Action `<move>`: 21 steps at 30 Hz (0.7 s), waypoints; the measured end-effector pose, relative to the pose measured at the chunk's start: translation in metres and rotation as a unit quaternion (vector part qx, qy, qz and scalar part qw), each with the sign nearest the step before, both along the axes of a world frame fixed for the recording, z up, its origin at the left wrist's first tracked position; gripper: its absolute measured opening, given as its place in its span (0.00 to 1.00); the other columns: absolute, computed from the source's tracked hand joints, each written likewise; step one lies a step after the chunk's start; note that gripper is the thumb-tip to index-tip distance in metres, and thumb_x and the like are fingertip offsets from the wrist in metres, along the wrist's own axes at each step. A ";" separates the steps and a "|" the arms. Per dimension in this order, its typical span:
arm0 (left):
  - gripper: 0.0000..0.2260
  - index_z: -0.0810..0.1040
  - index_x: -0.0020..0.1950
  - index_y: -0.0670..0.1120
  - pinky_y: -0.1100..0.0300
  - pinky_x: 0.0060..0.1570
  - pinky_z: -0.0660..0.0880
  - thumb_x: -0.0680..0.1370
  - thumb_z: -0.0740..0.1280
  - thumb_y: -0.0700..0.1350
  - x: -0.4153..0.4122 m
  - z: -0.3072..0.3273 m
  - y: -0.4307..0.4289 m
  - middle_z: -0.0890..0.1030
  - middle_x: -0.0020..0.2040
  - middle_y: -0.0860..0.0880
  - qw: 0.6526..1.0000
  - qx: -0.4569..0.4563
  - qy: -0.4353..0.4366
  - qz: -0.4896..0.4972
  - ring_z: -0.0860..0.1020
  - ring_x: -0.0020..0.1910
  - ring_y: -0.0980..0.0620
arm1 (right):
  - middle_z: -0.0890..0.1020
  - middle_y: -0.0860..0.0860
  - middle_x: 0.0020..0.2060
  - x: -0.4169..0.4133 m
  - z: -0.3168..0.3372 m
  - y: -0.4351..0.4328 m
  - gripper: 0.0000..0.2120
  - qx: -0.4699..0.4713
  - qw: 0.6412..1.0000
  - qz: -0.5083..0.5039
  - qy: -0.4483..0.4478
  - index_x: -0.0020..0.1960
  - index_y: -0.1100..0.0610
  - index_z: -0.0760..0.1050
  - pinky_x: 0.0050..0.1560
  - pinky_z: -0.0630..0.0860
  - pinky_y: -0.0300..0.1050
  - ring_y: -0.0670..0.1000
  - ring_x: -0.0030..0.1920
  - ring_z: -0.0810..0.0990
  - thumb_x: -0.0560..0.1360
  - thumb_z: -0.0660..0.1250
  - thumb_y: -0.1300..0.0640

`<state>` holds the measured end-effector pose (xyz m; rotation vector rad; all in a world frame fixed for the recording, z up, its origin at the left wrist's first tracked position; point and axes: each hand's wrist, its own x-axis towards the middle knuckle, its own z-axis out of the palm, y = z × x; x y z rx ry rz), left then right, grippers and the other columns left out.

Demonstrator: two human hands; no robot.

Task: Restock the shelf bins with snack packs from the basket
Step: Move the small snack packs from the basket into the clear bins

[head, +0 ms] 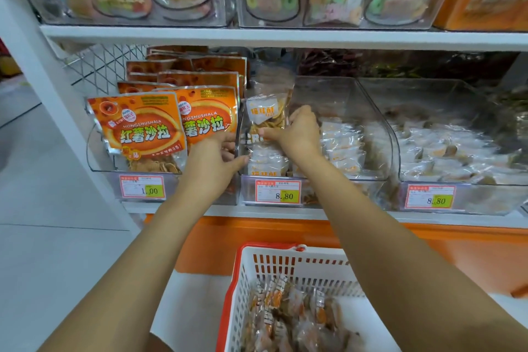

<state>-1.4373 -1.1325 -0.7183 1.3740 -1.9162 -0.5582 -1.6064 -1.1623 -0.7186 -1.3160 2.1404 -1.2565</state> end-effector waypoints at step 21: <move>0.19 0.69 0.30 0.44 0.54 0.31 0.61 0.80 0.62 0.47 0.024 -0.031 0.072 0.71 0.25 0.49 0.993 -0.060 -0.094 -0.032 0.71 0.28 0.52 | 0.74 0.51 0.27 -0.021 -0.029 0.148 0.18 -0.041 0.981 0.176 0.066 0.32 0.55 0.65 0.35 0.72 0.44 0.48 0.32 0.75 0.77 0.66 0.50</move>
